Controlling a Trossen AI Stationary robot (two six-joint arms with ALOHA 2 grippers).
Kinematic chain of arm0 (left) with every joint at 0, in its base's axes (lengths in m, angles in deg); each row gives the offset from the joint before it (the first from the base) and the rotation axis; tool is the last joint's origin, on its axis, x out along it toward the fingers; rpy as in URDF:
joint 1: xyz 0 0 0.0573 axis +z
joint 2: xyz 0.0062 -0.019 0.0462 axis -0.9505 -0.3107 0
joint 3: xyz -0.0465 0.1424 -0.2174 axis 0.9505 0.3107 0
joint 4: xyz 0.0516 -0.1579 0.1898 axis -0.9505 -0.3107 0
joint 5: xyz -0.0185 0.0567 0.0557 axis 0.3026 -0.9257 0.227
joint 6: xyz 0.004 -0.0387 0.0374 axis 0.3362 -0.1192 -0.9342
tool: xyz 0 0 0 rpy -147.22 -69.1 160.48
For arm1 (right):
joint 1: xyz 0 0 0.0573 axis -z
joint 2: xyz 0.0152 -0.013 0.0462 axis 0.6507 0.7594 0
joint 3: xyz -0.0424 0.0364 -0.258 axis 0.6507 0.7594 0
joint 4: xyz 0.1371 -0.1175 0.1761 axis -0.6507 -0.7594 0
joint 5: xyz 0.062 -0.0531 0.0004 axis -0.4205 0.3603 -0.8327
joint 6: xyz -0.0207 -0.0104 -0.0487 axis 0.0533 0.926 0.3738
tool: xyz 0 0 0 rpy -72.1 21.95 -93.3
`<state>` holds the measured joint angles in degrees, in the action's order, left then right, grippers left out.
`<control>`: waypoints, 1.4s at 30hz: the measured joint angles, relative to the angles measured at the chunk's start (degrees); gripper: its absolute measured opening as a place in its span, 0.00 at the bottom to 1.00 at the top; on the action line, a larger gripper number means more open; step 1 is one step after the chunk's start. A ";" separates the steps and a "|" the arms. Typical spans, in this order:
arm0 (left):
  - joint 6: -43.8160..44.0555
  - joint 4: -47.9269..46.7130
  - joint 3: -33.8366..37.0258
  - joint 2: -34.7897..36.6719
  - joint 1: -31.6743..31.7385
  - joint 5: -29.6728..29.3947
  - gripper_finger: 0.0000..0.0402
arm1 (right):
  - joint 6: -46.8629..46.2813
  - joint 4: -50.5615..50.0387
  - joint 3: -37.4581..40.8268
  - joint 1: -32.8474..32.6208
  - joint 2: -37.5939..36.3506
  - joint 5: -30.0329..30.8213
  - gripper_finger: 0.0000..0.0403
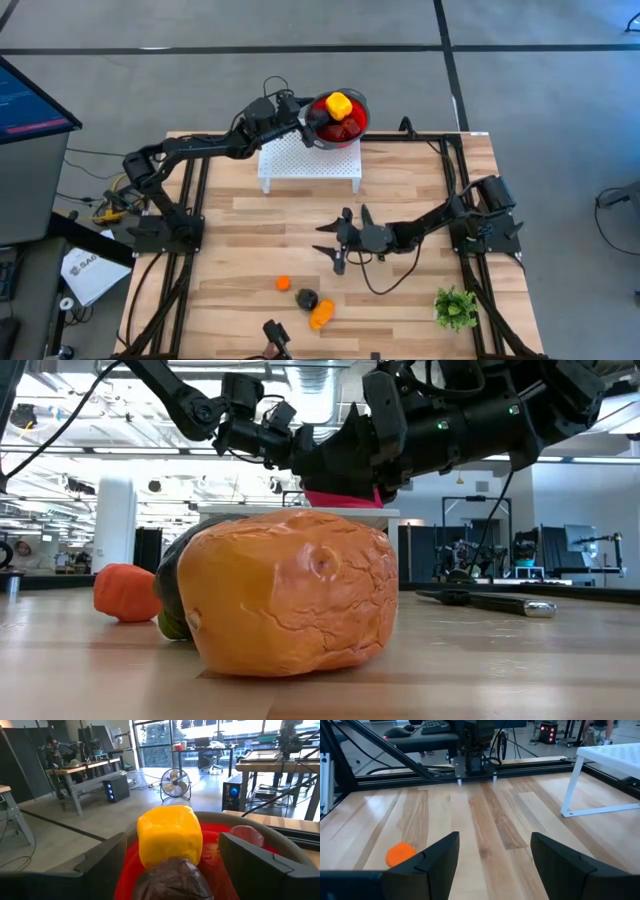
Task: Pick & Place Fruit
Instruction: Put the orange tangerine into the strainer bowl on the shelf
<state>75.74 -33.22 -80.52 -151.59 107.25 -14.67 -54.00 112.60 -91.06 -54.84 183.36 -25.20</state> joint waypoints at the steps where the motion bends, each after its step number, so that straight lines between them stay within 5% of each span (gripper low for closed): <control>1: 0.02 0.00 0.00 0.00 0.00 0.00 0.78 | -0.08 0.00 0.00 -0.12 -0.02 0.00 0.59; 9: 0.05 -3.03 0.02 4.05 -1.02 0.41 0.75 | -0.83 -0.01 0.00 -1.56 0.00 -0.02 0.59; 16: -1.53 -21.04 3.36 18.22 -9.15 5.97 0.69 | -1.05 -0.35 0.00 -2.73 0.00 0.04 0.59; 29: 0.84 -24.50 37.72 42.34 -37.00 5.73 0.63 | -2.97 0.79 0.00 -2.56 0.03 -0.02 0.59; 36: 20.96 -11.93 52.57 37.06 -56.76 -9.37 0.63 | -6.90 1.36 -0.59 -2.72 0.04 0.00 0.59; 42: 24.06 -0.70 53.24 27.47 -63.08 -14.34 0.72 | -7.06 1.23 -2.17 -4.14 0.66 -0.01 0.59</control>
<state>99.79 -33.92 -27.28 -124.12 44.18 -29.02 -61.06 113.83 -93.23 -58.98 184.01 -25.21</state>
